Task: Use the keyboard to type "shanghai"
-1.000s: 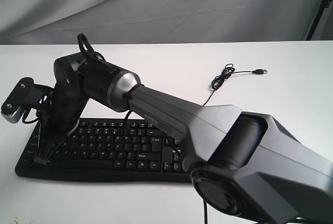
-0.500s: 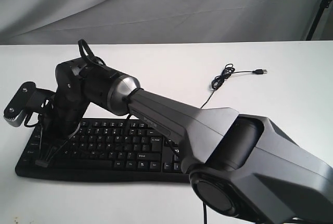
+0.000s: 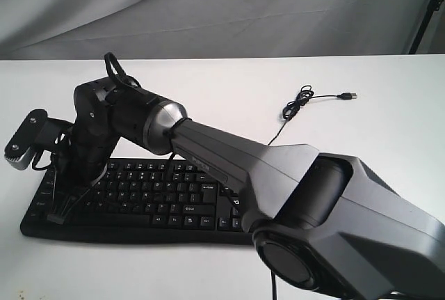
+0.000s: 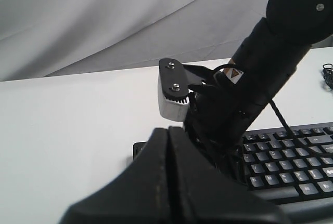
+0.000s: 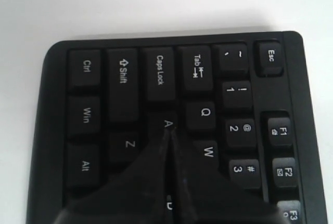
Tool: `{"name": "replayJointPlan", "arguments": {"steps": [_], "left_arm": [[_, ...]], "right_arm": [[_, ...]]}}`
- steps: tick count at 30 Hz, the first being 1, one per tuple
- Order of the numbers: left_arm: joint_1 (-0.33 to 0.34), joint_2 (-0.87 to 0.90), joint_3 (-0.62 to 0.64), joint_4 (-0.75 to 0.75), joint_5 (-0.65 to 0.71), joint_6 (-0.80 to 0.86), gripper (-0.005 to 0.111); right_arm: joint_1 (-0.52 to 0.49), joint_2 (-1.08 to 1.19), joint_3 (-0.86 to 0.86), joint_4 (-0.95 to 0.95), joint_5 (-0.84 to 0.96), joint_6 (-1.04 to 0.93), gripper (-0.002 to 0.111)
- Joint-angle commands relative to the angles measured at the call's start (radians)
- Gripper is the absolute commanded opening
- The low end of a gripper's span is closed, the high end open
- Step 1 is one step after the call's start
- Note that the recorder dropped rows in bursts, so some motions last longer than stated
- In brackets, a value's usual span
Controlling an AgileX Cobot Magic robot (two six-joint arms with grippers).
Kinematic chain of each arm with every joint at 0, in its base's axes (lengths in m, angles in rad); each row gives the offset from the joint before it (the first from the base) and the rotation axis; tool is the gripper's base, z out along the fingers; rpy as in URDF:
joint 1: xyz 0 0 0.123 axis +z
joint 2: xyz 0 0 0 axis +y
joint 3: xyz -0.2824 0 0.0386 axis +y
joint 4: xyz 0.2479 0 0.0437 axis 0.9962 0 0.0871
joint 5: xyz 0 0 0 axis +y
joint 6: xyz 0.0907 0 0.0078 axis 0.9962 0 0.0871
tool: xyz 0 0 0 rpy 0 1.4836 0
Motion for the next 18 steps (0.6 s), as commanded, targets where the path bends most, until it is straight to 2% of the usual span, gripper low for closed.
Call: {"name": "replayJointPlan", "arguments": {"steps": [1, 8, 18], "left_arm": [[-0.004, -0.003, 0.004, 0.001, -0.005, -0.003, 0.000], [-0.004, -0.003, 0.004, 0.001, -0.005, -0.003, 0.000], [-0.004, -0.003, 0.004, 0.001, -0.005, -0.003, 0.000]], "right_arm": [[0.001, -0.019, -0.005, -0.015, 0.006, 0.001, 0.000], [0.001, -0.096, -0.005, -0.100, 0.087, 0.001, 0.000], [-0.026, -0.112, -0.005, -0.094, 0.208, -0.002, 0.000]]}}
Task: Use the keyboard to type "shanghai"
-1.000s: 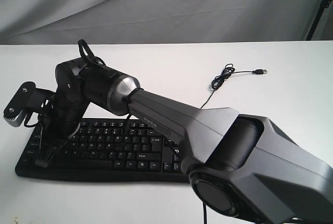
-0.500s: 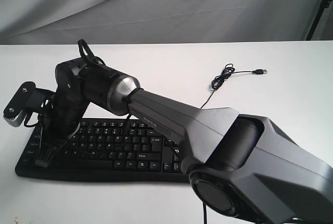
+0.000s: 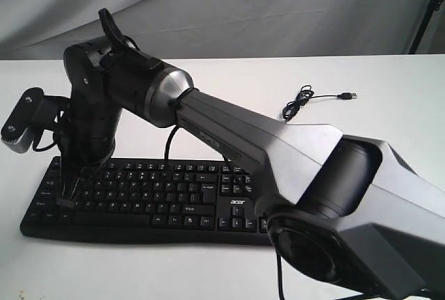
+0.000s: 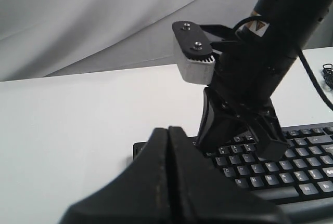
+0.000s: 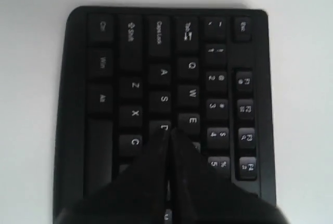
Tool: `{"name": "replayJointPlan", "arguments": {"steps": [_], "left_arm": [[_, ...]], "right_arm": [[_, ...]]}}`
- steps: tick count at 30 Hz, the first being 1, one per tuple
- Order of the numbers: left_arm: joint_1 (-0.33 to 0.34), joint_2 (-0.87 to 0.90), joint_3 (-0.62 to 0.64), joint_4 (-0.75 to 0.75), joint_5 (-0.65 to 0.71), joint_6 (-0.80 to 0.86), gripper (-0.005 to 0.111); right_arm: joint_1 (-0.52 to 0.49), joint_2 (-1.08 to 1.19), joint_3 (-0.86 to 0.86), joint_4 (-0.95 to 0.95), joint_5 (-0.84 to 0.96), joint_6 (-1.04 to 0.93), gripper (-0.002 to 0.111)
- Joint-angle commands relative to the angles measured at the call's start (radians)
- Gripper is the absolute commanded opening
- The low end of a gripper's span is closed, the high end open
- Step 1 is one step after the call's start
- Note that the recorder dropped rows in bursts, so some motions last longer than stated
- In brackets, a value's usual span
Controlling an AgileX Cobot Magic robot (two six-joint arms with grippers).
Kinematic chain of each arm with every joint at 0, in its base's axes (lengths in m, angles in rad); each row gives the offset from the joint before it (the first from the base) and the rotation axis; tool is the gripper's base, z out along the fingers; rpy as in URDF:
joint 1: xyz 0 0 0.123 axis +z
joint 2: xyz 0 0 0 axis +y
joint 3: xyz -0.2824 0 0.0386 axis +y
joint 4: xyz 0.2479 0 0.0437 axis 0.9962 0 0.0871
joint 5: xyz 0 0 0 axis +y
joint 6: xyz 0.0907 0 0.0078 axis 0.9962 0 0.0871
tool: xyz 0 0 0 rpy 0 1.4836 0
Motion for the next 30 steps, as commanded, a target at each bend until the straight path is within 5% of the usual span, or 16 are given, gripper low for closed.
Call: {"name": "replayJointPlan", "arguments": {"steps": [1, 16, 30], "left_arm": [[-0.004, -0.003, 0.004, 0.001, -0.005, -0.003, 0.000], [-0.004, -0.003, 0.004, 0.001, -0.005, -0.003, 0.000], [-0.004, -0.003, 0.004, 0.001, -0.005, -0.003, 0.000]], "right_arm": [[-0.026, -0.009, -0.005, 0.002, 0.031, -0.004, 0.000], [-0.042, -0.012, 0.009, -0.084, 0.025, 0.036, 0.000], [-0.044, -0.273, 0.531, -0.076, -0.299, 0.030, 0.000]]}}
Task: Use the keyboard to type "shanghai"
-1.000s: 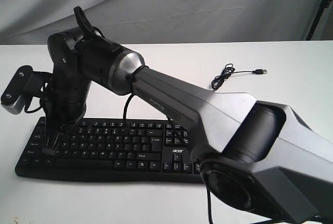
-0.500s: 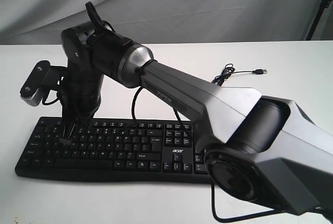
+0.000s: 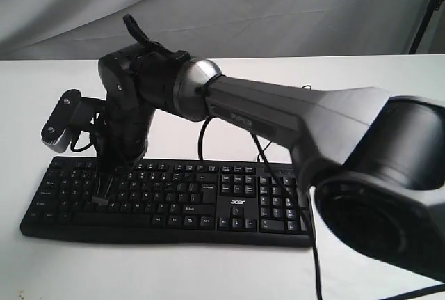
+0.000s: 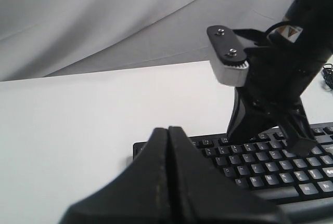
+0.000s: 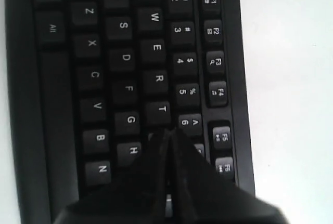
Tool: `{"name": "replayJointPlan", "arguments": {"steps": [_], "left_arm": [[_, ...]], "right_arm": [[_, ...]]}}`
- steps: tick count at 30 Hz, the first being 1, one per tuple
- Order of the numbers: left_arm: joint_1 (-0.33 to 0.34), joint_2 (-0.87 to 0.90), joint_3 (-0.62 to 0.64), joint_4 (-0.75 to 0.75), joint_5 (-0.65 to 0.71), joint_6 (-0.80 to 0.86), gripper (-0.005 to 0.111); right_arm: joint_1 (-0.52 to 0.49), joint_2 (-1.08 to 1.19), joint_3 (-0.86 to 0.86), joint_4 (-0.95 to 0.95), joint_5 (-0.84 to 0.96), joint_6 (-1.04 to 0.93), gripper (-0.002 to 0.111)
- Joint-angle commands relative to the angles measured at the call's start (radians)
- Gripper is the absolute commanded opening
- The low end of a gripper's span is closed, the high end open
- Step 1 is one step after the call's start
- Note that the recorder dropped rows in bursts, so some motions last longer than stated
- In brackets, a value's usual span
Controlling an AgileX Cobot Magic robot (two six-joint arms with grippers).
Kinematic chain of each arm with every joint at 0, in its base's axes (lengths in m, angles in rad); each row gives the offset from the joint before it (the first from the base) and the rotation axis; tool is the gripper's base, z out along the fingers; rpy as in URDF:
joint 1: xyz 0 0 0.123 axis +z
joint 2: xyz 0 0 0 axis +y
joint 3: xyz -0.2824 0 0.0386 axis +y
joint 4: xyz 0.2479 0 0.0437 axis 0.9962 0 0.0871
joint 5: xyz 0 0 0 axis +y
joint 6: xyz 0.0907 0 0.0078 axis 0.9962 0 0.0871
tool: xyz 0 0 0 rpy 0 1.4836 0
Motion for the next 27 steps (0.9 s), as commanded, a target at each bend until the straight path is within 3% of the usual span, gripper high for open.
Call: {"name": "replayJointPlan", "arguments": {"steps": [1, 5, 27], "left_arm": [[-0.004, -0.003, 0.004, 0.001, -0.005, -0.003, 0.000], [-0.004, -0.003, 0.004, 0.001, -0.005, -0.003, 0.000], [-0.004, -0.003, 0.004, 0.001, -0.005, -0.003, 0.000]], "right_arm": [[-0.010, -0.081, 0.130, 0.006, -0.088, 0.001, 0.000], [-0.030, -0.083, 0.199, 0.140, -0.152, -0.075, 0.000], [-0.041, -0.046, 0.228, 0.240, -0.225, -0.130, 0.000]]}}
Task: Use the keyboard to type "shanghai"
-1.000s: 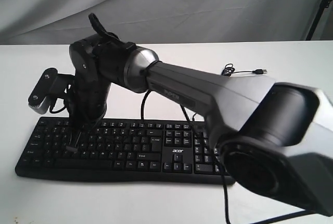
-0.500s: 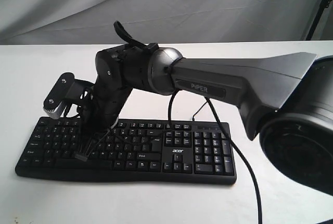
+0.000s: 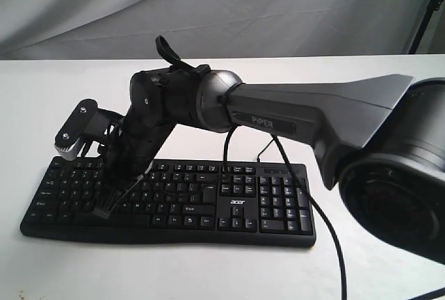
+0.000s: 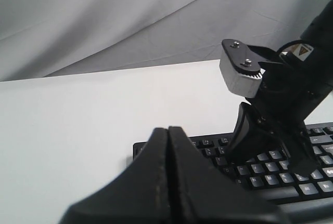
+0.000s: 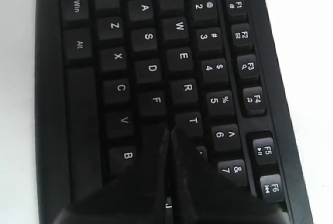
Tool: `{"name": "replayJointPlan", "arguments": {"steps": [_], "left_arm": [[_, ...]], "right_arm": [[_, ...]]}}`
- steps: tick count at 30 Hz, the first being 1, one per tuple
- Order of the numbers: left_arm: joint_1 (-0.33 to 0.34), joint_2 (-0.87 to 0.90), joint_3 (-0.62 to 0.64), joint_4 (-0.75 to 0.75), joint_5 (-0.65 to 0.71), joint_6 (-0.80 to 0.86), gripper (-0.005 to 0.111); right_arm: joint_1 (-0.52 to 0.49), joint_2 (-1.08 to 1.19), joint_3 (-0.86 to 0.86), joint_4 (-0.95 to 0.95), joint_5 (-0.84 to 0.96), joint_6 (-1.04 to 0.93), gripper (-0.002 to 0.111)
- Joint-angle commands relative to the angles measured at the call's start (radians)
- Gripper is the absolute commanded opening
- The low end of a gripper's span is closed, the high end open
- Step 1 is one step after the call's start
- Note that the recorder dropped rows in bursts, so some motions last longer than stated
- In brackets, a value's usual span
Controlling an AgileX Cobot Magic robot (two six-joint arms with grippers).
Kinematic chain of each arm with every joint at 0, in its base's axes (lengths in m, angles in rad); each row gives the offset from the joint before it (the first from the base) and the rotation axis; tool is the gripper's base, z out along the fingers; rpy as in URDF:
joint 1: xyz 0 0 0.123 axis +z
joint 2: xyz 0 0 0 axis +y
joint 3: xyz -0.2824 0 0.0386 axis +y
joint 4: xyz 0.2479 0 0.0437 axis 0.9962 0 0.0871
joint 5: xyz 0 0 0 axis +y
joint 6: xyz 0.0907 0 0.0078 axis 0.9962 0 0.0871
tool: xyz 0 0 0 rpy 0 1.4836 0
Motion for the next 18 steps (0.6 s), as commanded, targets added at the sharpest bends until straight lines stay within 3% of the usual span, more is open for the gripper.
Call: {"name": "replayJointPlan", "arguments": {"steps": [1, 18], "left_arm": [[-0.004, -0.003, 0.004, 0.001, -0.005, -0.003, 0.000], [-0.004, -0.003, 0.004, 0.001, -0.005, -0.003, 0.000]], "right_arm": [[-0.011, 0.006, 0.006, 0.010, 0.002, -0.010, 0.000], [-0.011, 0.006, 0.006, -0.016, 0.030, -0.004, 0.000]]}}
